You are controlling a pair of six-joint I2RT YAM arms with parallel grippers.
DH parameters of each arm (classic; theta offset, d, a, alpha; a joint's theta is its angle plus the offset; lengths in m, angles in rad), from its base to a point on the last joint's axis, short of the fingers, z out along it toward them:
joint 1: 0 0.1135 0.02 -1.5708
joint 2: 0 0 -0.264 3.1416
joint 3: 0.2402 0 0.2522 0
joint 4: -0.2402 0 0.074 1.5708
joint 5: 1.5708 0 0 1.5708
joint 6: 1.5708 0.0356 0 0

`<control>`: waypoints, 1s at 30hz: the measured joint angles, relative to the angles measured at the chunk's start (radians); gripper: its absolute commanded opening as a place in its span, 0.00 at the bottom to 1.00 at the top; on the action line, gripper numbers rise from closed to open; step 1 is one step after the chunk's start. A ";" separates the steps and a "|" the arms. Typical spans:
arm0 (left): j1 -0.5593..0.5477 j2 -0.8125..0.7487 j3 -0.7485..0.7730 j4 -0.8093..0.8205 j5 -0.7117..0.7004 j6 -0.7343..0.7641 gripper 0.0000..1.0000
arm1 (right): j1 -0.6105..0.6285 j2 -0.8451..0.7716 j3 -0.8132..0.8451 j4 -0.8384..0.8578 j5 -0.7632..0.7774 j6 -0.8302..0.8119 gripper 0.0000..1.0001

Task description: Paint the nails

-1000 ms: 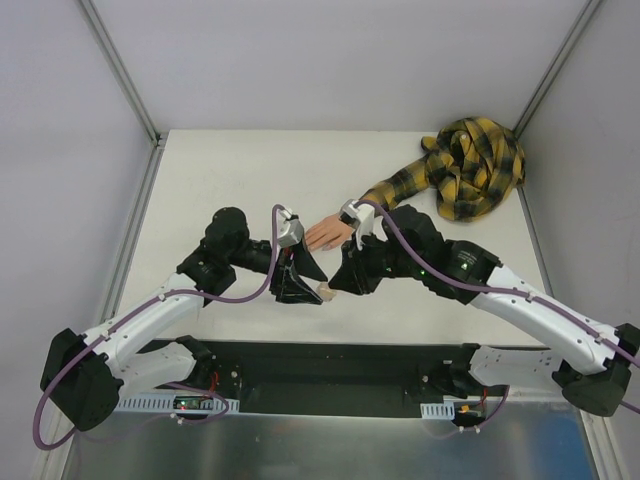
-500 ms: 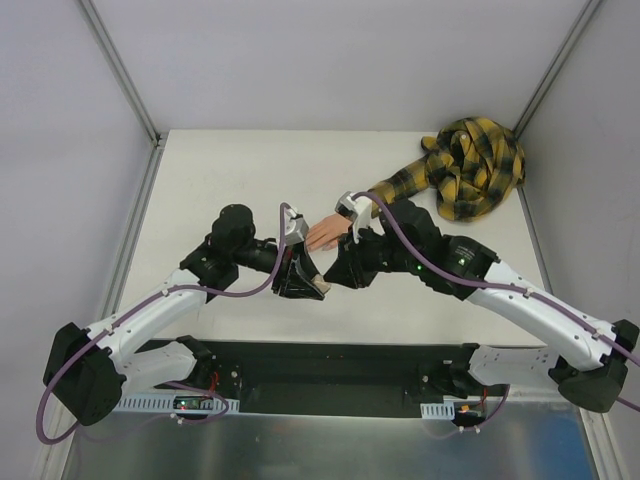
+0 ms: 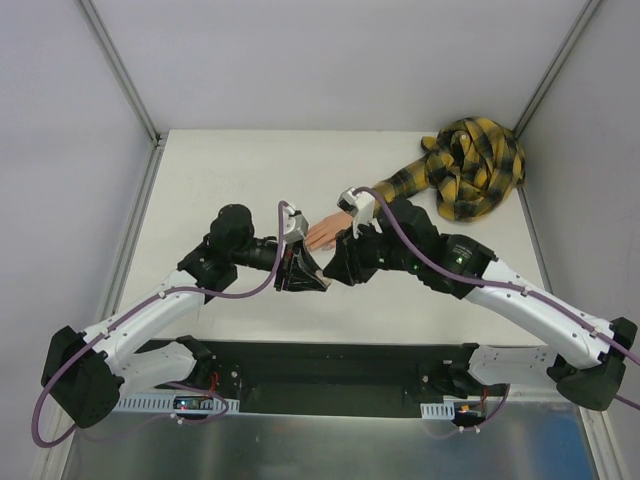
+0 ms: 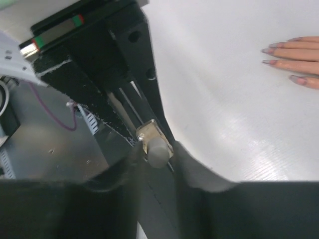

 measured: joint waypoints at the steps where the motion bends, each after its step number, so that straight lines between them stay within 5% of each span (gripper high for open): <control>1: -0.005 -0.008 0.000 -0.003 -0.029 0.003 0.00 | 0.002 0.000 0.003 0.000 0.024 0.012 0.52; 5: -0.005 -0.056 0.000 -0.048 -0.220 0.019 0.00 | 0.020 -0.002 0.006 0.008 0.182 0.113 0.64; 12: -0.006 -0.159 -0.012 -0.075 -0.472 0.039 0.00 | 0.077 0.025 0.044 0.017 0.481 0.268 0.58; 30: -0.006 -0.194 -0.025 -0.092 -0.578 0.052 0.00 | 0.126 0.193 0.127 0.122 0.578 0.338 0.40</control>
